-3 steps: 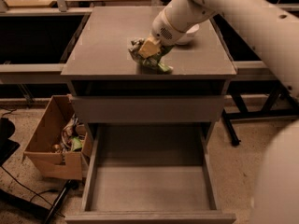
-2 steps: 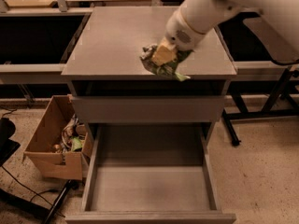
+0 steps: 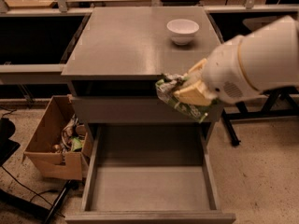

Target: Place green jalapeno chip bag into middle drawer

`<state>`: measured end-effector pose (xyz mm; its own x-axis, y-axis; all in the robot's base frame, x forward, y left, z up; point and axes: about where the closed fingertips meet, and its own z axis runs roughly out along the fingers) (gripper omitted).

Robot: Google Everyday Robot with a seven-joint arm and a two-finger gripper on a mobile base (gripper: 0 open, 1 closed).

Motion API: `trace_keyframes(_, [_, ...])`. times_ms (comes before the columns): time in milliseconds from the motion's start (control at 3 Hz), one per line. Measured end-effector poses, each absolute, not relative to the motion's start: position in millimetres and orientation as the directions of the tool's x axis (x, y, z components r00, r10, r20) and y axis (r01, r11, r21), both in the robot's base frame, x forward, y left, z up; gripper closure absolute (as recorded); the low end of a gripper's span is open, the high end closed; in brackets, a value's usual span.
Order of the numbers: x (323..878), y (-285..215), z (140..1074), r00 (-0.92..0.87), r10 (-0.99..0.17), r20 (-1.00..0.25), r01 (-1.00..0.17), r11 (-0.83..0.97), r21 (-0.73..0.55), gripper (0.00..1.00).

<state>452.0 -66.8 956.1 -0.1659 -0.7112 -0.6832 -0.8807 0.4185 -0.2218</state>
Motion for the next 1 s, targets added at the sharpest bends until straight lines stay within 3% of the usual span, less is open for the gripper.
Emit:
trace_keyframes(667, [427.7,-110.2,766.3,-0.352,-0.418,-0.838,-0.775,0.631,0.01,1.0])
trace_keyframes(1000, [441.7,-151.9,722.2,-0.353,-0.298,-0.887,-0.714,0.698,0.05,1.0])
